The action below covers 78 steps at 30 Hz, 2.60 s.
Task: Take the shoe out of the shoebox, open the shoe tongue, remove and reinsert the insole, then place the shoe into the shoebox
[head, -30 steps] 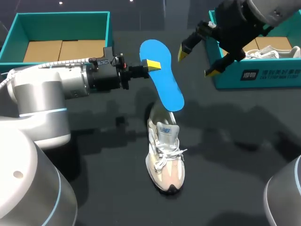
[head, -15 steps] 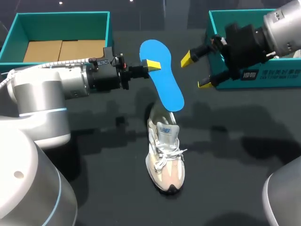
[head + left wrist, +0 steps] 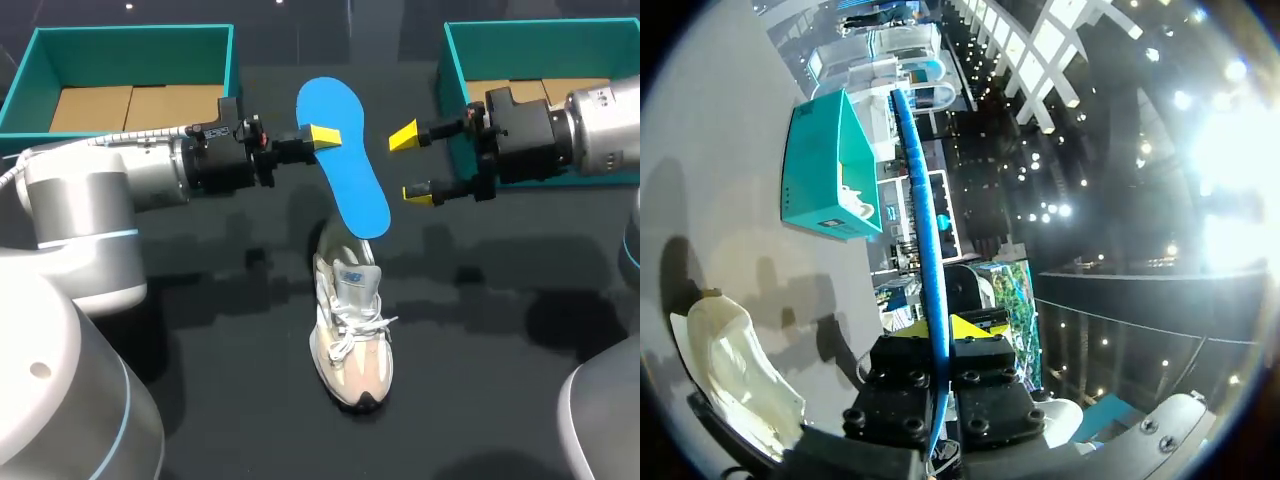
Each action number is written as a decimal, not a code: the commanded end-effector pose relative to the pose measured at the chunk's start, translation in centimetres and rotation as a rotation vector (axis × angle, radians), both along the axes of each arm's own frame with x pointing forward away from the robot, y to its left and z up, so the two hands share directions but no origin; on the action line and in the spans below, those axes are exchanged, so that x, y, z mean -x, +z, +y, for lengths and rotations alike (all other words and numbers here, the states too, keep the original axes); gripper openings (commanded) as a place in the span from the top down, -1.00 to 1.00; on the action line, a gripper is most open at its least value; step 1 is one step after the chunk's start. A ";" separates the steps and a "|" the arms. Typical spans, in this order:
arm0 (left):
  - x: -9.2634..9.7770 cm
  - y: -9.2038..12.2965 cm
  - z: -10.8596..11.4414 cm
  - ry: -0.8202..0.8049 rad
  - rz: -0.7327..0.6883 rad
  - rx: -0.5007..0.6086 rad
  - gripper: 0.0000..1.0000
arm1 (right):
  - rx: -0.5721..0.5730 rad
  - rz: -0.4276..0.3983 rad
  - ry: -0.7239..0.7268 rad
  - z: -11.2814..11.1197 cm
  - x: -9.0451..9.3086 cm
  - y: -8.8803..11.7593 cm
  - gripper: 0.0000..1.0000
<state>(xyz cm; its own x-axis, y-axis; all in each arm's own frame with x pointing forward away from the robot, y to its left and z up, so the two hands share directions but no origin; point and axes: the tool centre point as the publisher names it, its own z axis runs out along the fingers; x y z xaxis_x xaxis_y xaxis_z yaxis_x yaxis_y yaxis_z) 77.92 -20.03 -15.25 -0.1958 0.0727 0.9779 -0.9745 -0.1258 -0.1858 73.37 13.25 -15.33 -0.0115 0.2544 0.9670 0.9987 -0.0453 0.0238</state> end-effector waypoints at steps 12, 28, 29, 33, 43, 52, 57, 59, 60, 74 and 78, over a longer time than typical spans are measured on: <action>-1.2 2.2 1.7 0.037 -0.546 -0.088 1.00 | -0.147 -0.004 0.013 0.3 -0.7 -0.2 -1.00; -2.5 3.5 2.0 0.071 -1.025 -0.146 1.00 | -0.154 0.000 0.014 0.2 -0.7 -0.1 -1.00; -2.5 3.5 2.0 0.071 -1.025 -0.146 1.00 | -0.154 0.000 0.014 0.2 -0.7 -0.1 -1.00; -2.5 3.5 2.0 0.071 -1.025 -0.146 1.00 | -0.154 0.000 0.014 0.2 -0.7 -0.1 -1.00; -2.4 3.8 1.7 0.010 -1.292 -0.163 1.00 | -0.154 0.000 0.014 0.2 -0.7 -0.1 -1.00; -1.2 4.1 2.4 -0.041 -1.809 -0.294 1.00 | -0.154 0.000 0.014 0.2 -0.7 -0.1 -1.00; 0.1 4.1 2.9 -0.009 -2.048 -0.330 1.00 | -0.154 0.000 0.014 0.2 -0.7 -0.1 -1.00; 0.3 4.0 3.0 0.005 -2.104 -0.335 1.00 | -0.154 0.000 0.014 0.2 -0.7 -0.1 -1.00; 0.3 4.0 3.0 0.024 -2.146 -0.335 1.00 | -0.154 0.000 0.014 0.2 -0.7 -0.1 -1.00; 0.2 1.9 3.7 -0.006 -2.493 -0.310 1.00 | -0.154 0.000 0.014 0.2 -0.7 -0.1 -1.00; 0.2 1.9 3.7 -0.006 -2.493 -0.310 1.00 | -0.154 0.000 0.014 0.2 -0.7 -0.1 -1.00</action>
<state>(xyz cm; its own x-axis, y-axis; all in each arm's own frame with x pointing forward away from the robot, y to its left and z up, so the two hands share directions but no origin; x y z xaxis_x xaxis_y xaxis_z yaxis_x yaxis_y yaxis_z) 77.61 -16.36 -13.25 -0.5961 0.0220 -0.8026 0.7990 0.1149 -0.5902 74.12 13.28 -15.44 -0.0143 0.1013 0.9948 0.9993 -0.0321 0.0176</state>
